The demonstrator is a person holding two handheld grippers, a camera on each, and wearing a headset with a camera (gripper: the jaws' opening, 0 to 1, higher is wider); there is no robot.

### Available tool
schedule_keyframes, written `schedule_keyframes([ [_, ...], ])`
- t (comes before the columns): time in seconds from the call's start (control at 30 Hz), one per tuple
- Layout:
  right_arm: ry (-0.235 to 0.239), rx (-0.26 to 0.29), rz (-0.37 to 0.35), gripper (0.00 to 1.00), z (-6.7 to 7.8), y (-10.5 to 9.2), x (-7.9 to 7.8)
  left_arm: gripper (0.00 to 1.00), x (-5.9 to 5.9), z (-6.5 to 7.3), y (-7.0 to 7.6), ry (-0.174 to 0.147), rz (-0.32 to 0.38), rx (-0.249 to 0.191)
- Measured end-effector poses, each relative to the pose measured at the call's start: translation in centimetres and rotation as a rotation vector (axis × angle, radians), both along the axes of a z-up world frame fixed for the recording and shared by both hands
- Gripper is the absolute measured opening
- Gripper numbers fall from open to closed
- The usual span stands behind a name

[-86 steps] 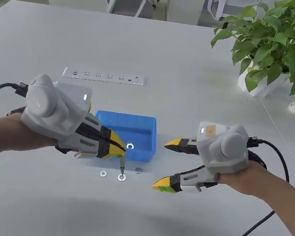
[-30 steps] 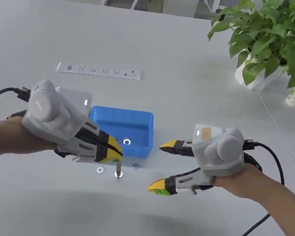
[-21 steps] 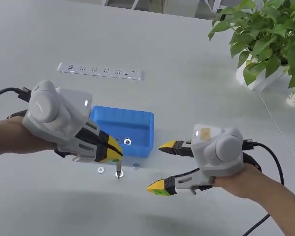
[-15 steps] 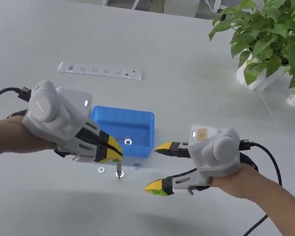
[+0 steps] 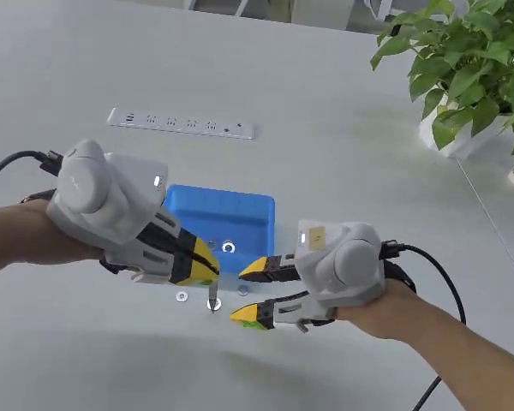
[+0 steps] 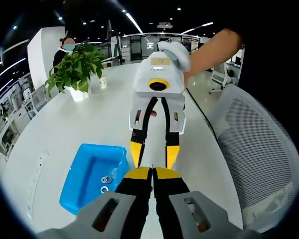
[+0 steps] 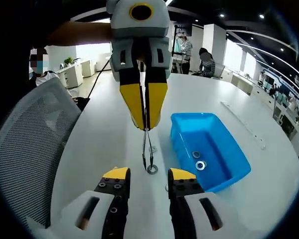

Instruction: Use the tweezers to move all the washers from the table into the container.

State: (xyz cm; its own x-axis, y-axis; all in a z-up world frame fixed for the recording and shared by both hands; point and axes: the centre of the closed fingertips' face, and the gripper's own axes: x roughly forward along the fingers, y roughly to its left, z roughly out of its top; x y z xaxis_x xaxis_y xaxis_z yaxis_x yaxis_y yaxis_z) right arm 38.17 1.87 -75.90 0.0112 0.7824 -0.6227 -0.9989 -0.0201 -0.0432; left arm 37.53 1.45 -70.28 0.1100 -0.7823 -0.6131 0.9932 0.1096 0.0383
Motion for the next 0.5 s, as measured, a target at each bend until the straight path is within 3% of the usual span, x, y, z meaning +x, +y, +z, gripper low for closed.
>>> schedule_keyframes([
  [0.5,0.014,-0.004,0.020,0.17,-0.7,2.2,0.2,0.05,0.0,0.1,0.0,0.008,0.001,-0.001],
])
